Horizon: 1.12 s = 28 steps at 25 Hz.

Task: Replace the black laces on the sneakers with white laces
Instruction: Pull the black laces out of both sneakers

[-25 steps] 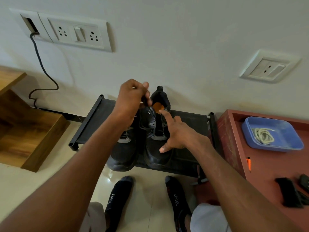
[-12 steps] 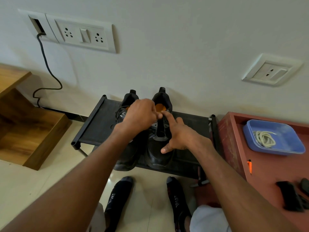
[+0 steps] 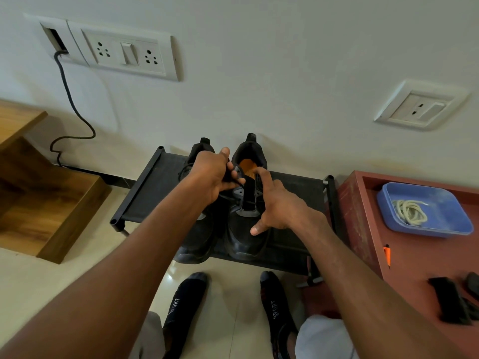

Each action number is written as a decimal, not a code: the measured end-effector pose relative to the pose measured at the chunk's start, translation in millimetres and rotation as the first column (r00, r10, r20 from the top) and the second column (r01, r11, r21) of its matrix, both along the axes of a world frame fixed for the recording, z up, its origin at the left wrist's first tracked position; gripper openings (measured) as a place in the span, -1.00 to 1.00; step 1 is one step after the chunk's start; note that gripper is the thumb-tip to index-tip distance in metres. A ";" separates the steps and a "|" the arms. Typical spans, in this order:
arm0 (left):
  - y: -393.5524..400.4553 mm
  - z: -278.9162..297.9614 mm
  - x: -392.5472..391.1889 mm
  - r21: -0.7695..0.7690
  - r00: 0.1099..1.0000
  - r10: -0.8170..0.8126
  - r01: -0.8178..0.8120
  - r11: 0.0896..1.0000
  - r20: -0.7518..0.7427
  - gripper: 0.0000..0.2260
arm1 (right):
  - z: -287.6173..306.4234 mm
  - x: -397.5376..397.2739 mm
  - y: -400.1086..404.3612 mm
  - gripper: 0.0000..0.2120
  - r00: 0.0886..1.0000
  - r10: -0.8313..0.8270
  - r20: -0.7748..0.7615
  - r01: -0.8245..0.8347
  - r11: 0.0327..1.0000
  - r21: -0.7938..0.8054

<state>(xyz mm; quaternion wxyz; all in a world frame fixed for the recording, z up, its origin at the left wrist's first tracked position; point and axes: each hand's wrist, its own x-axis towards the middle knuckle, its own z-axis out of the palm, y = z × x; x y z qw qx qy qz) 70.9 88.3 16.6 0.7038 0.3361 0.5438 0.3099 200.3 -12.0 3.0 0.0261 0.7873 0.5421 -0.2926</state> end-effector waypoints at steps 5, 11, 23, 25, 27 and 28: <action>1.8 -6.9 0.4 0.289 0.797 0.050 0.159 0.944 -0.602 -0.73 | 0.3 0.2 -2.1 0.41 1.000 0.001 0.020 -0.002 0.999 0.035; -6.9 2.6 -17.6 0.296 0.464 -0.044 0.632 0.716 -0.885 -0.83 | 1.4 0.1 7.6 -0.24 0.996 0.045 -0.074 -0.026 0.971 0.238; -25.9 -14.7 -10.8 0.023 0.032 -0.026 0.957 0.289 -0.999 0.09 | -1.0 -11.6 7.3 -0.89 0.999 -0.036 0.018 0.029 0.954 0.298; -24.8 -24.8 -9.7 -0.025 -0.004 -0.075 0.960 0.280 -0.997 0.11 | 2.8 -3.7 6.9 -0.88 0.988 -0.150 -0.024 0.150 0.939 0.309; -22.5 -27.7 -10.3 -0.015 0.010 -0.084 0.955 0.298 -0.996 0.12 | 6.5 -0.7 6.4 -0.90 0.974 -0.222 -0.039 0.222 0.916 0.334; -22.0 -27.0 -10.1 -0.012 0.015 -0.086 0.953 0.303 -0.996 0.15 | 7.7 -2.1 6.5 -0.90 0.977 -0.211 -0.022 0.204 0.907 0.369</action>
